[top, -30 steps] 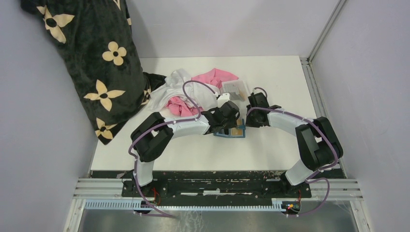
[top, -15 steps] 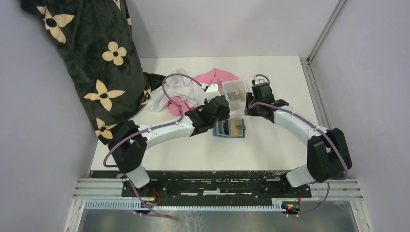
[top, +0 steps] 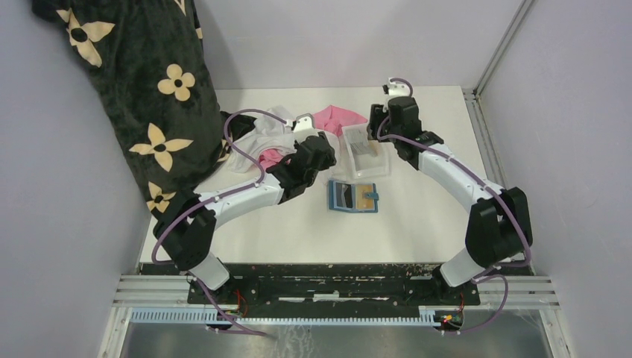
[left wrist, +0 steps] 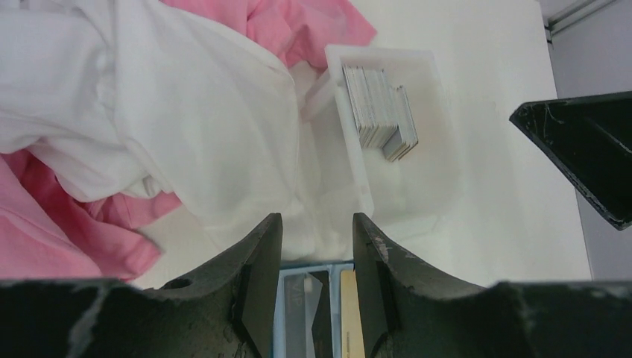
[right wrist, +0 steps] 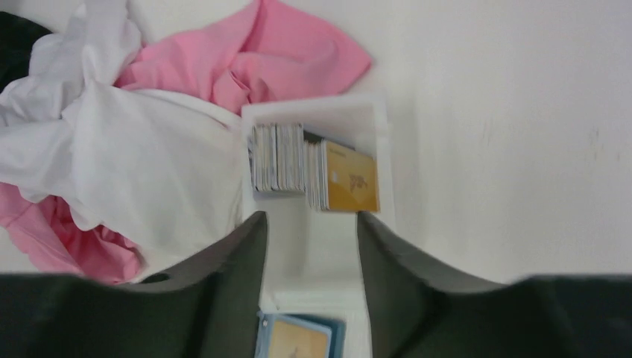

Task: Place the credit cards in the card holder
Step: Pick up the credit card from the storage box.

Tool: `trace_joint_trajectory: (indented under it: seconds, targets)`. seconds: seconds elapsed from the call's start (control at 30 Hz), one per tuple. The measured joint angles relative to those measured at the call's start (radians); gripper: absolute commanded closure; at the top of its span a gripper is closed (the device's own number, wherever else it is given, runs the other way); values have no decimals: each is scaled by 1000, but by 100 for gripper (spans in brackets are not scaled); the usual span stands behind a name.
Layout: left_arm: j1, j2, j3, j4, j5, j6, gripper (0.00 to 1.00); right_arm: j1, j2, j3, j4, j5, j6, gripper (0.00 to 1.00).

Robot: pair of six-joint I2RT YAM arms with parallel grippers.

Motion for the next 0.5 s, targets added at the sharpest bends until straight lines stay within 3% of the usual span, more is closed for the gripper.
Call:
trace_joint_trajectory:
  seconds: [0.03,0.07,0.13,0.27,0.5]
  targets:
    - [9,3,0,10,6,1,53,-3,22,26,12,-15,2,6]
    - [20,8,0,24,13,5,53,-5,45,49,34,-36,-13,1]
    - [42,22,3,44,33,13,53,-8,72,73,55,-61,-30,1]
    - [74,55,17,65,71,20,53,-9,167,182,23,-75,-64,6]
    - [108,138,72,112,162,29,54,-9,292,259,-34,-74,-97,29]
